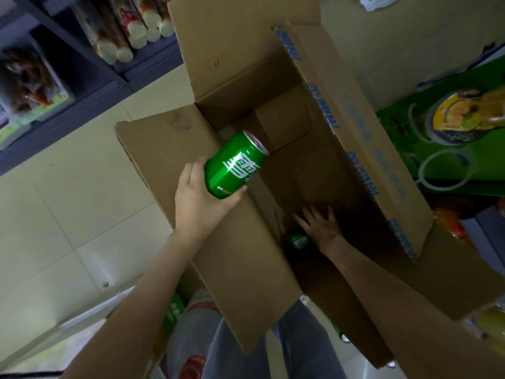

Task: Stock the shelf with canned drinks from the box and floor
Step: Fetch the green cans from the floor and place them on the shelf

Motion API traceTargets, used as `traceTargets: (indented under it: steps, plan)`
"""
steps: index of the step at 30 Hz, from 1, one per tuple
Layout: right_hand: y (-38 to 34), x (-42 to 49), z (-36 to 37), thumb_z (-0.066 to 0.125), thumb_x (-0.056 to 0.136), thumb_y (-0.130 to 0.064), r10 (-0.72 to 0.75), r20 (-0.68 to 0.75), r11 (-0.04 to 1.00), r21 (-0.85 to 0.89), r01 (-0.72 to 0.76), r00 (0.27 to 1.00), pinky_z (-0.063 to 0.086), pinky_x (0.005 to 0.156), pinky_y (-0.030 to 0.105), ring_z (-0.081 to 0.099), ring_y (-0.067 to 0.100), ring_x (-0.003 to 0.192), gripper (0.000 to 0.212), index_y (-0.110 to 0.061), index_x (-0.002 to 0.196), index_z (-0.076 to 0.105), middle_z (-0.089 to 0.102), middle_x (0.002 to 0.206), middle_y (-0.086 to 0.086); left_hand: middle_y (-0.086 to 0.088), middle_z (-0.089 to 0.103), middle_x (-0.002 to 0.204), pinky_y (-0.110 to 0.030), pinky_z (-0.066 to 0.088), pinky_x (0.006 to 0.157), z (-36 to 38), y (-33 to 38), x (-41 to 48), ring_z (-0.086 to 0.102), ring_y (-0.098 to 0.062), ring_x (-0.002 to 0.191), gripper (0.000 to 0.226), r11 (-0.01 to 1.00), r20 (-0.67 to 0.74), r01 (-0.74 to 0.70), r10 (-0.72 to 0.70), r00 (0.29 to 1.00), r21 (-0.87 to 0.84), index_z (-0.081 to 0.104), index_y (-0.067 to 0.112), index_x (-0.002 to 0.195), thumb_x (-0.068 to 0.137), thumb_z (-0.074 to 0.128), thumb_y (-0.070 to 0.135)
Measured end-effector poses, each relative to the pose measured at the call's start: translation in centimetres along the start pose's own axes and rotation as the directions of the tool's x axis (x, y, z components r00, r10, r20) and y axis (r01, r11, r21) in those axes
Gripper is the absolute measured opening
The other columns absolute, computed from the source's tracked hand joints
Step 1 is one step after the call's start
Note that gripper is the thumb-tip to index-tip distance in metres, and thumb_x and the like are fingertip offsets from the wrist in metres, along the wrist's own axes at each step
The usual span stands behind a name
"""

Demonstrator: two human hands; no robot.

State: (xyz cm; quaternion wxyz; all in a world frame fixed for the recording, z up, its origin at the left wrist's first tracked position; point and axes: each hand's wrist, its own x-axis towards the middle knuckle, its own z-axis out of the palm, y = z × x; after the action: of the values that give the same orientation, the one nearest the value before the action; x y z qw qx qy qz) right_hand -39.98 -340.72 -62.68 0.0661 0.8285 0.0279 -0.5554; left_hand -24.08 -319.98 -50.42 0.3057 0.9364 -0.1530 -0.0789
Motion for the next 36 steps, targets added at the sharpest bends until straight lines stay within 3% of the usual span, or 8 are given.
traceTargets:
  steps: [7, 12, 16, 20, 24, 28, 30, 36]
  plan:
    - [-0.6, 3.3, 0.1, 0.052, 0.092, -0.018, -0.142, 0.003, 0.984, -0.112, 0.142, 0.990, 0.018, 0.113, 0.050, 0.023, 0.033, 0.139, 0.069, -0.012, 0.149, 0.012, 0.025, 0.152, 0.015, 0.000, 0.052, 0.098, 0.004, 0.029, 0.078, 0.7, -1.4, -0.3, 0.045, -0.003, 0.091, 0.073, 0.997, -0.014, 0.033, -0.034, 0.999, -0.071, 0.056, 0.000, 0.115, 0.060, 0.086, 0.038]
    - [-0.7, 2.2, -1.4, 0.065, 0.084, -0.019, -0.014, -0.133, 0.959, 0.277, 0.050, 0.991, 0.035, 0.100, 0.042, 0.040, 0.032, 0.122, 0.059, -0.010, 0.133, 0.034, 0.038, 0.136, 0.012, 0.004, 0.049, 0.097, -0.001, 0.031, 0.074, 0.5, -1.2, -0.2, 0.046, -0.005, 0.089, 0.071, 0.994, 0.007, 0.078, -0.077, 0.997, -0.083, 0.056, 0.002, 0.115, 0.062, 0.085, 0.038]
    - [-0.3, -2.5, -4.0, 0.073, 0.076, -0.024, 0.124, -0.240, 0.829, 0.558, 0.033, 0.963, 0.044, 0.085, 0.038, 0.046, 0.028, 0.111, 0.060, -0.011, 0.124, 0.039, 0.042, 0.125, 0.009, 0.001, 0.058, 0.099, -0.017, 0.039, 0.076, -0.5, 0.9, -0.3, 0.053, -0.010, 0.089, 0.064, 0.974, 0.057, 0.169, -0.163, 0.985, -0.147, 0.057, 0.009, 0.114, 0.065, 0.081, 0.043]
    - [1.2, -10.2, -5.3, 0.075, 0.070, -0.037, 0.235, -0.386, 0.675, 0.725, 0.136, 0.892, 0.049, 0.079, 0.035, 0.050, 0.024, 0.106, 0.073, -0.013, 0.129, 0.038, 0.045, 0.119, 0.006, 0.011, 0.061, 0.094, -0.011, 0.041, 0.070, -2.0, 5.8, -0.7, 0.057, -0.002, 0.083, 0.046, 0.899, 0.168, 0.252, -0.203, 0.965, -0.358, 0.059, 0.024, 0.109, 0.070, 0.079, 0.039]
    - [2.6, -20.9, -4.7, 0.075, 0.072, -0.043, 0.371, -0.473, 0.474, 0.837, 0.275, 0.799, 0.048, 0.068, 0.033, 0.054, 0.018, 0.092, 0.071, -0.023, 0.125, 0.032, 0.045, 0.109, -0.003, 0.010, 0.067, 0.090, -0.020, 0.049, 0.074, -3.6, 12.3, -2.8, 0.065, -0.012, 0.087, 0.026, 0.773, 0.375, 0.287, -0.069, 0.925, -0.566, 0.061, 0.031, 0.093, 0.074, 0.078, 0.030]
    - [3.7, -32.1, -0.4, 0.078, 0.070, -0.043, 0.538, -0.528, 0.361, 0.849, 0.386, 0.657, 0.041, 0.061, 0.024, 0.052, 0.010, 0.088, 0.063, -0.028, 0.115, 0.036, 0.049, 0.102, -0.007, 0.001, 0.073, 0.094, -0.031, 0.056, 0.073, -5.0, 19.6, -8.4, 0.068, -0.020, 0.091, 0.057, 0.499, 0.559, 0.424, 0.155, 0.815, -0.756, 0.062, 0.020, 0.103, 0.056, 0.084, 0.043]
    - [4.0, -37.3, 3.0, 0.080, 0.069, -0.041, 0.626, -0.514, 0.306, 0.853, 0.422, 0.586, 0.042, 0.058, 0.020, 0.053, 0.006, 0.084, 0.062, -0.028, 0.115, 0.041, 0.050, 0.104, -0.008, -0.001, 0.073, 0.101, -0.036, 0.057, 0.077, -5.3, 23.1, -11.8, 0.068, -0.020, 0.096, 0.077, 0.449, 0.605, 0.452, 0.292, 0.741, -0.771, 0.061, 0.018, 0.109, 0.046, 0.087, 0.054]
    - [3.7, -50.8, 14.6, 0.081, 0.070, -0.037, 0.825, -0.422, 0.210, 0.846, 0.490, 0.375, 0.036, 0.079, 0.027, 0.046, 0.011, 0.104, 0.059, -0.028, 0.115, 0.044, 0.043, 0.117, -0.009, -0.004, 0.071, 0.107, -0.045, 0.055, 0.086, -5.2, 34.5, -23.8, 0.068, -0.021, 0.097, 0.065, 0.370, 0.599, 0.474, 0.555, 0.577, -0.799, 0.065, 0.019, 0.108, 0.053, 0.085, 0.047]
